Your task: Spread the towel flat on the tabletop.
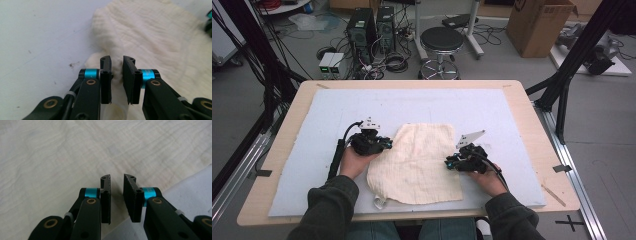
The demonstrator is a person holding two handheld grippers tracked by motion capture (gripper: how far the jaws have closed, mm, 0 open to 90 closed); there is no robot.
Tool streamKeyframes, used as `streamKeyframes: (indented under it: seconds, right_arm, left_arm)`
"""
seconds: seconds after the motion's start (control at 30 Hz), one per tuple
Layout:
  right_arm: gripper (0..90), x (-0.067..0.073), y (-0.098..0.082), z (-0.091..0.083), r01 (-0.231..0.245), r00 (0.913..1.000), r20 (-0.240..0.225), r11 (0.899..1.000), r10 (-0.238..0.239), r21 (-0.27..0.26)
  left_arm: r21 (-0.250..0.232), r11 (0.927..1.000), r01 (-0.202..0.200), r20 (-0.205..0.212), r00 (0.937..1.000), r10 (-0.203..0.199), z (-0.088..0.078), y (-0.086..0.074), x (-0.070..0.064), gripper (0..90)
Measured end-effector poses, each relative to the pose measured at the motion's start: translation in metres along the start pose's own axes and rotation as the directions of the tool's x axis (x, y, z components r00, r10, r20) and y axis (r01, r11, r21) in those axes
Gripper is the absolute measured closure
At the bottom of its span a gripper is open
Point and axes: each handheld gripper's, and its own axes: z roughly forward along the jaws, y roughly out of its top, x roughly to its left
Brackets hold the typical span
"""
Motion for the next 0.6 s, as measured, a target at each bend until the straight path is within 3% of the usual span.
streamKeyframes:
  seconds: [0.03,0.1,0.17,0.2,0.23,0.33,0.47,0.6]
  right_arm:
    - [76.3,0.0,0.0,0.0,-0.001,1.0,-0.004,1.0,0.001,-0.002]
    - [76.0,-0.001,0.0,0.0,-0.003,1.0,-0.006,1.0,0.003,-0.004]
    - [75.5,-0.001,0.0,0.0,-0.004,0.9999,-0.011,1.0,0.004,-0.003]
    - [75.5,-0.001,0.0,0.0,-0.002,0.9999,-0.012,1.0,0.002,-0.003]
    - [75.4,-0.001,0.0,0.0,-0.006,0.9999,-0.013,1.0,0.006,-0.002]
    - [75.4,-0.002,0.0,0.0,-0.003,0.9999,-0.013,1.0,0.003,-0.002]
    - [74.7,-0.001,0.0,0.0,0.003,1.0,-0.008,1.0,-0.003,-0.003]
    - [74.2,-0.001,0.0,0.0,0.012,0.9999,-0.004,1.0,-0.012,-0.004]
  left_arm:
    - [-0.013,0.9998,0.014,0.002,0.9999,-0.014,0.001,0.0,0.002,80.7]
    - [-0.021,0.9994,0.027,0.059,0.9979,-0.025,0.004,-0.001,0.003,83.3]
    - [0.022,0.9997,-0.014,0.109,0.994,0.012,0.009,-0.003,-0.001,83.6]
    - [0.063,0.9972,-0.04,0.156,0.9874,0.03,0.012,-0.004,-0.004,83.3]
    - [0.082,0.9942,-0.069,0.164,0.9849,0.055,0.013,-0.005,-0.008,82.1]
    - [0.075,0.9954,-0.059,0.198,0.9793,0.043,0.011,-0.004,-0.009,76.9]
    - [0.061,0.997,-0.047,0.207,0.9778,0.033,0.008,-0.003,-0.008,70.1]
    - [0.045,0.9978,-0.048,0.205,0.978,0.038,0.002,0.001,-0.007,70.1]
